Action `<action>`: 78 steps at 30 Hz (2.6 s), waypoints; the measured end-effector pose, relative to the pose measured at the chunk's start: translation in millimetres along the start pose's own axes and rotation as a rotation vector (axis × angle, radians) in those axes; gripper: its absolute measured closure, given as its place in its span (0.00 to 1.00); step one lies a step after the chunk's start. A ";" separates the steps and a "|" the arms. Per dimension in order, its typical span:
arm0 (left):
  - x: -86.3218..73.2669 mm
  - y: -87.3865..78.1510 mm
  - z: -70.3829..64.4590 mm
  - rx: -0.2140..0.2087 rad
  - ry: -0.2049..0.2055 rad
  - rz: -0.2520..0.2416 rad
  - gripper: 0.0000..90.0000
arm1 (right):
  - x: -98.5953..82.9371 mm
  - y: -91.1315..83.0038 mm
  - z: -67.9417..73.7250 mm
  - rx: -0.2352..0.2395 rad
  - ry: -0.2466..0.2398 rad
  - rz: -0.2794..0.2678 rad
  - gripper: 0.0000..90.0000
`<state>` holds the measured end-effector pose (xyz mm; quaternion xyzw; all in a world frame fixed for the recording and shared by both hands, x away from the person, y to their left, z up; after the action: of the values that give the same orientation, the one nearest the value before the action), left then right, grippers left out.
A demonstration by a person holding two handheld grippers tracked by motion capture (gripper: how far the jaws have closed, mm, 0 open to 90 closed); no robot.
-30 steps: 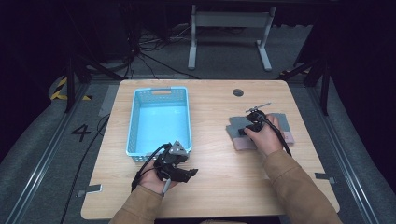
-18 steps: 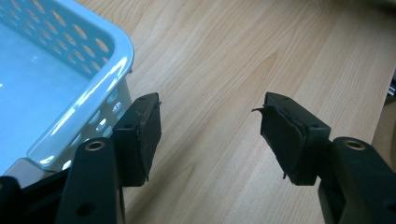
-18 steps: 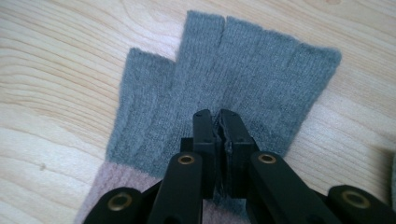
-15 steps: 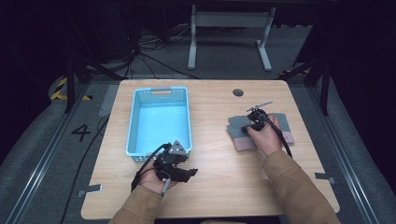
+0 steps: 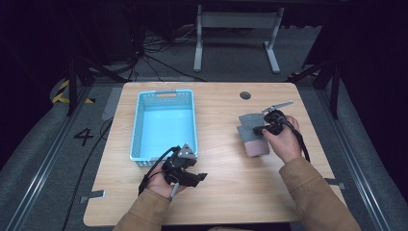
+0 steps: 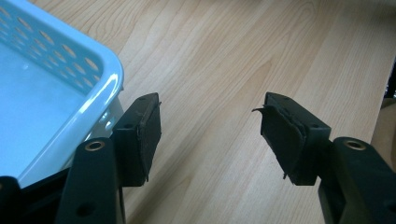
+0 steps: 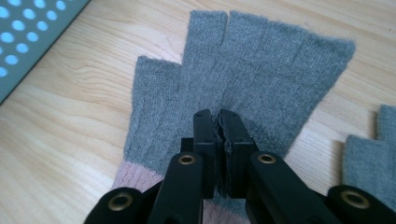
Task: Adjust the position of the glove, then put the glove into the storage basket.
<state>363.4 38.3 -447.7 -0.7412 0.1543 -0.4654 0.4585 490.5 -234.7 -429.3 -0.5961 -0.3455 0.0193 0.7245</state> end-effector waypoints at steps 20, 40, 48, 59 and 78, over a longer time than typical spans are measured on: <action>13.9 7.2 -1.8 -0.022 0.031 0.006 0.43 | -39.4 -43.3 28.5 0.163 -0.197 -0.011 0.97; 20.5 6.7 -9.7 -0.112 0.049 -0.016 0.60 | -65.2 -23.0 58.6 0.239 -0.461 0.072 0.96; 18.3 8.1 -10.7 -0.104 0.065 0.009 0.66 | -70.2 -3.1 61.2 0.250 -0.522 0.116 0.96; 21.9 5.5 -9.0 -0.100 0.060 0.004 0.69 | -73.5 -3.7 63.4 0.265 -0.450 0.069 0.88; 31.5 3.4 -6.8 -0.072 0.063 -0.027 0.59 | -100.7 -24.4 87.0 0.342 -0.433 0.125 1.00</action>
<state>374.7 12.3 -432.3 -0.7442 0.1754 -0.4888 0.4201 359.0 -212.0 -451.6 -0.4673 -0.4465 0.2490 0.7213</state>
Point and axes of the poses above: each handheld gripper's, and its own axes: y roughly forward along the jaws, x roughly out of its top, z roughly to its left, the point moved 6 cm from there along y, roughly forward along the jaws, and after that the axes turned 9 degrees about z, right-handed, at the moved point
